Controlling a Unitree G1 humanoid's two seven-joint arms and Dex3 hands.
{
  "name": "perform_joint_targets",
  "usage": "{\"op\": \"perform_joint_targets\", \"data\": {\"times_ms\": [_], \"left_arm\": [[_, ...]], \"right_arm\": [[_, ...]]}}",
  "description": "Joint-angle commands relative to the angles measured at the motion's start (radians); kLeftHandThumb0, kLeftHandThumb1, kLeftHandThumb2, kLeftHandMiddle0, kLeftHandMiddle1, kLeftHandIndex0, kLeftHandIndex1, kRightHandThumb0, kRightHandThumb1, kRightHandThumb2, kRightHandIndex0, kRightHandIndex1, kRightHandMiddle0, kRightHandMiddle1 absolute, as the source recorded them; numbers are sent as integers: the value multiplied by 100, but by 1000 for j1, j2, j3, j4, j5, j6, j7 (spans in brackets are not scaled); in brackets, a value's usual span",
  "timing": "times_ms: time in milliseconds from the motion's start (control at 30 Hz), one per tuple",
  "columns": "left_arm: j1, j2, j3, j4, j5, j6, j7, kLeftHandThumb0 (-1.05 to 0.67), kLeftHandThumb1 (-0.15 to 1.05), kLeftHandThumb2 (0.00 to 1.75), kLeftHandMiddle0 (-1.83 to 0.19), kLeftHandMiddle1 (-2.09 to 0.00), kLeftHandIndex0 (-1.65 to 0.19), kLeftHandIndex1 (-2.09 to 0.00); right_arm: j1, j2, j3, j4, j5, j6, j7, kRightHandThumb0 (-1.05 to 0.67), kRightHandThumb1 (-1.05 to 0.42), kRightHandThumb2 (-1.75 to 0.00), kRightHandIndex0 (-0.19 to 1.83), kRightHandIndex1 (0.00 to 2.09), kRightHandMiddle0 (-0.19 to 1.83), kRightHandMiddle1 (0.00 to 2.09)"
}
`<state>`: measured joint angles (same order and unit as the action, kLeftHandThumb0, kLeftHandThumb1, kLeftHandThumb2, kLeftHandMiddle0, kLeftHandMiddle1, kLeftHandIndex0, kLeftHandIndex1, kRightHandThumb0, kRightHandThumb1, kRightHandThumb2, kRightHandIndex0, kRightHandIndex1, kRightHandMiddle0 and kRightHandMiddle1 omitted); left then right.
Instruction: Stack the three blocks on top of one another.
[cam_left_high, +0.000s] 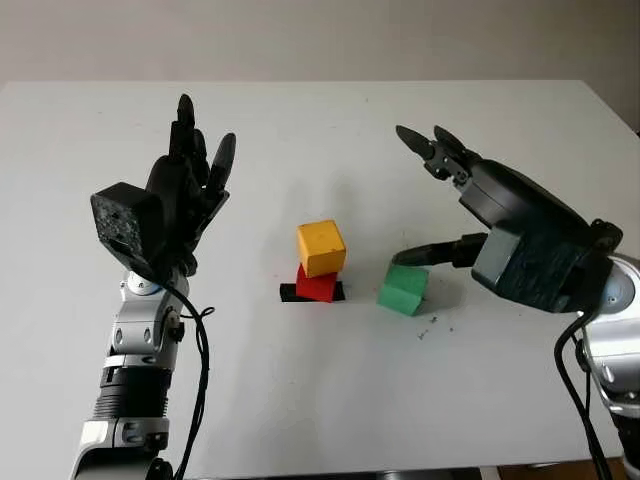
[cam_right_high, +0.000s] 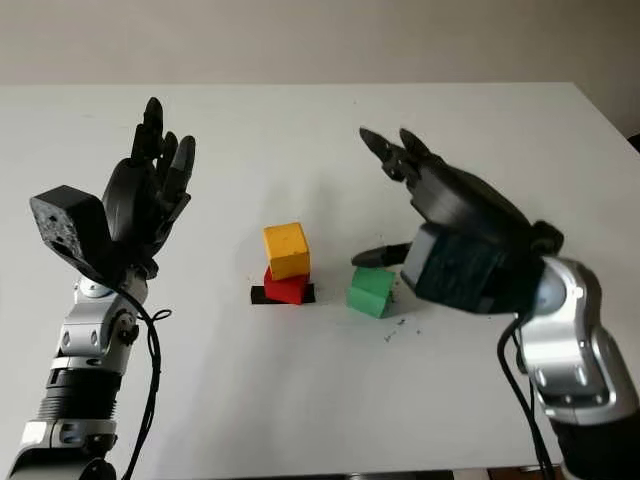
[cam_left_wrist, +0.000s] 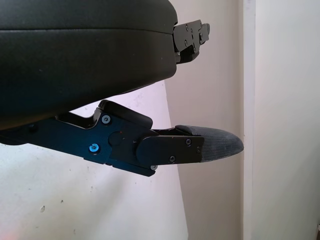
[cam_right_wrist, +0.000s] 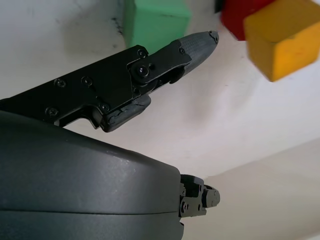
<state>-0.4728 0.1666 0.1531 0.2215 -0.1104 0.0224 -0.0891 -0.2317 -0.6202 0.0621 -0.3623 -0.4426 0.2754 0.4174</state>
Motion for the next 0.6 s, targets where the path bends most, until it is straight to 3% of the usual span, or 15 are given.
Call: {"op": "perform_joint_targets", "data": {"times_ms": [0, 567], "left_arm": [[-2, 6, -1, -17, 1, -4, -2, -68, 105, 42, 19, -4, 18, -5], [-9, 10, 7, -13, -8, -6, -14, -67, 105, 41, 19, -4, 19, -4]], "right_arm": [[23, 6, 8, -13, -27, -22, -27, -71, -91, -6, -11, 7, 8, 9], [133, 10, 61, -6, -120, -64, -19, -76, -87, -5, -7, 7, 21, 9]]}}
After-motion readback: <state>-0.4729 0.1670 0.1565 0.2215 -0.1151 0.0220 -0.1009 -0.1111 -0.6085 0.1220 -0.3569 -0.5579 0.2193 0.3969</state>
